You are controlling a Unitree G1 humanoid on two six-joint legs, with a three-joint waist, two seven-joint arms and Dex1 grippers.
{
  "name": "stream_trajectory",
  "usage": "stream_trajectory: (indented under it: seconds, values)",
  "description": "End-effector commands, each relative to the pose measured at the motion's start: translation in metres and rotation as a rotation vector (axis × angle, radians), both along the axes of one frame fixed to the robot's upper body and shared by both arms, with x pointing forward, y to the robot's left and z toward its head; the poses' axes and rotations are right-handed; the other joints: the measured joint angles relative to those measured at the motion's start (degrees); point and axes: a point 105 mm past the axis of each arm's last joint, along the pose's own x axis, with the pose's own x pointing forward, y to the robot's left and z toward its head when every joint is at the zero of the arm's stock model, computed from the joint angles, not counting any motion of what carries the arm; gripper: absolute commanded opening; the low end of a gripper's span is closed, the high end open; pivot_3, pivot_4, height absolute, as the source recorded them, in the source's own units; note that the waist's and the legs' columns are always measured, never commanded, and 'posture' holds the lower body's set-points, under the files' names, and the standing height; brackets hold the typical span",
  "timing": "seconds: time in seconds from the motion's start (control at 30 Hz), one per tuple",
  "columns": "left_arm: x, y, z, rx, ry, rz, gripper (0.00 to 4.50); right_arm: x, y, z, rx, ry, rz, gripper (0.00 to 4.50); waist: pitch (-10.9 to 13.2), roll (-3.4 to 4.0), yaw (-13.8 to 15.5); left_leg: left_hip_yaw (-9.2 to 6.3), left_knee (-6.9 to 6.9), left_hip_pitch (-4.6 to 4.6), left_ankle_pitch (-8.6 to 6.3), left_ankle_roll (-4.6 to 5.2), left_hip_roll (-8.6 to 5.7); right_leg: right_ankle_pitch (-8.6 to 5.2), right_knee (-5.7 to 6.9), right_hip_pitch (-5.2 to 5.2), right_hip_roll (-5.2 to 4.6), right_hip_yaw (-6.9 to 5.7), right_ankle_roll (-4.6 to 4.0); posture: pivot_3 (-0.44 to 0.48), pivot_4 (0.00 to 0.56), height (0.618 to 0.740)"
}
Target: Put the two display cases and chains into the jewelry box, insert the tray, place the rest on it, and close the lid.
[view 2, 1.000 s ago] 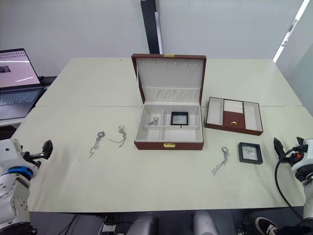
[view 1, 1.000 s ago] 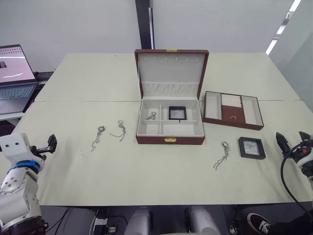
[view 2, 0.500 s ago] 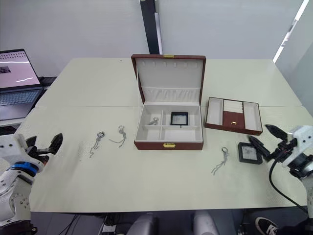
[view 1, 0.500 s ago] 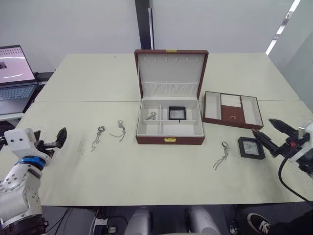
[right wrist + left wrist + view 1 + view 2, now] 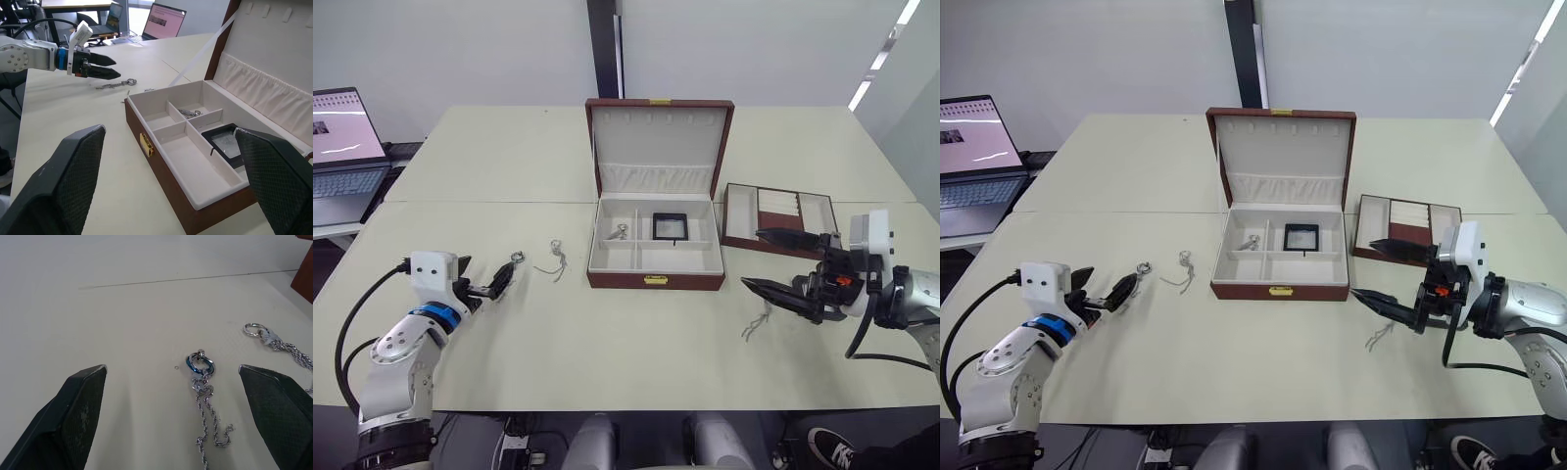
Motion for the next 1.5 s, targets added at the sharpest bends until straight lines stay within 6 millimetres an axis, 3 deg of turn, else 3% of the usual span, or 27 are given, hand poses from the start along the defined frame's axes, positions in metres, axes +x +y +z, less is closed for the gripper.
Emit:
stream_trajectory:
  seconds: [0.03,0.5,0.87,1.13,1.33,1.5]
  values:
    - [0.003,-0.008,0.009,0.025,-0.041,-0.01,4.48,0.0,0.001,0.003,-0.007,-0.027,-0.006,4.5,0.0,0.0,-0.01,0.0,0.0,0.0,0.0,0.0,0.0,0.0,0.0,0.0,0.0,0.0,0.0,0.0,0.15,0.74]
    - [0.019,-0.004,-0.021,0.056,0.102,0.01,4.48,-0.002,0.008,0.001,0.008,-0.014,-0.004,4.5,0.0,0.0,-0.03,-0.01,0.01,0.01,0.0,0.0,-0.01,0.0,0.01,0.01,0.01,-0.02,0.0,0.0,0.15,0.74]
    - [0.008,-0.002,-0.043,0.066,0.198,-0.01,4.48,0.001,0.006,0.003,0.005,-0.018,-0.018,4.5,-0.11,0.11,-0.16,-0.02,-0.01,0.08,0.0,0.0,0.0,0.0,0.02,0.03,0.01,0.04,0.0,0.0,0.15,0.74]
    - [0.004,-0.002,-0.047,0.059,0.207,-0.008,4.48,0.0,0.007,0.003,0.004,-0.014,-0.015,4.5,-0.29,0.32,-0.17,-0.01,-0.04,0.14,-0.01,0.01,0.0,0.0,-0.02,0.08,0.01,0.07,0.0,0.0,0.15,0.74]
    - [0.002,0.001,-0.051,0.062,0.216,0.0,3.13,-0.004,0.009,-0.001,-0.007,0.0,0.009,4.5,-0.29,0.33,-0.24,0.02,-0.22,0.7,-0.04,0.05,0.01,-0.01,-0.23,0.66,0.01,0.07,0.01,0.0,0.15,0.74]
    - [0.002,0.004,-0.052,0.063,0.218,0.008,1.69,-0.005,0.009,-0.002,-0.01,0.002,0.013,4.5,-0.32,0.37,-0.4,0.03,-0.26,0.84,-0.05,0.06,0.03,-0.01,-0.24,0.74,0.04,0.11,0.01,0.0,0.15,0.74]
